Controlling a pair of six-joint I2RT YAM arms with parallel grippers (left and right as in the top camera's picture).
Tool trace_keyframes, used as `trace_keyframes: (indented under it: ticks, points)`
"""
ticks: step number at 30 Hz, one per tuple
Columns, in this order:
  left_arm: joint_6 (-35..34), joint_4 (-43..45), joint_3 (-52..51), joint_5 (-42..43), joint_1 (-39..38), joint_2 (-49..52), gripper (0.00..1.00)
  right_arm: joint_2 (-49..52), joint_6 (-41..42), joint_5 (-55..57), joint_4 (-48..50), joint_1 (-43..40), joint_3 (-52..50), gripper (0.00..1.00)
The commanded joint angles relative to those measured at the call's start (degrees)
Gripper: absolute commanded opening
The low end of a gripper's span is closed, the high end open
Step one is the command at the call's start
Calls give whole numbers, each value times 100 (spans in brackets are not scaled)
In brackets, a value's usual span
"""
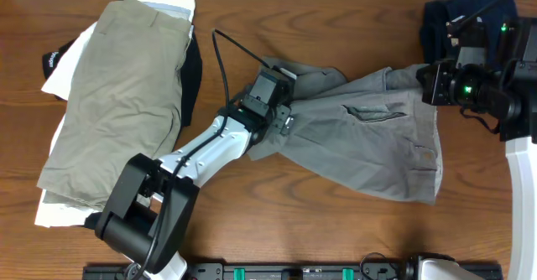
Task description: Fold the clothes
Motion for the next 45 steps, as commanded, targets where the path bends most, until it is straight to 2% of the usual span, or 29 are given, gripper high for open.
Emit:
trace_keyframes:
  ticks: [1,11,13,15,16,17,18,26,34,45]
  points:
    - [181,-232,24,-833,391,-31,89,-39,-129,131,37,-221,149,1]
    - [181,-520,24,-885,1023,-31,89,-33,-133,133,81,-236,149,1]
    - [179,-538,24,-883,1058,-31,85,-33,-131,131,109,-240,149,1]
    - [179,-531,24,-883,1056,-31,64,-33,-129,129,129,-240,149,1]
    - [179,-518,24,-881,1045,-31,39,-33,-129,129,131,-240,149,1]
    - [179,-509,24,-881,1036,-31,20,-33,-129,129,129,-240,149,1]
    - [179,-494,24,-883,1025,-33,6,-33,-129,127,127,-240,149,1]
    - [179,-575,229,-885,1095,-588,6,-50,-284,66,101,-240,155,1]
    - [175,-949,365,-883,1469,-2704,6,-496,-426,4,-208,-431,654,1]
    - [155,-1056,365,-859,1386,-5606,6,-1217,-514,225,-1069,-691,1906,1]
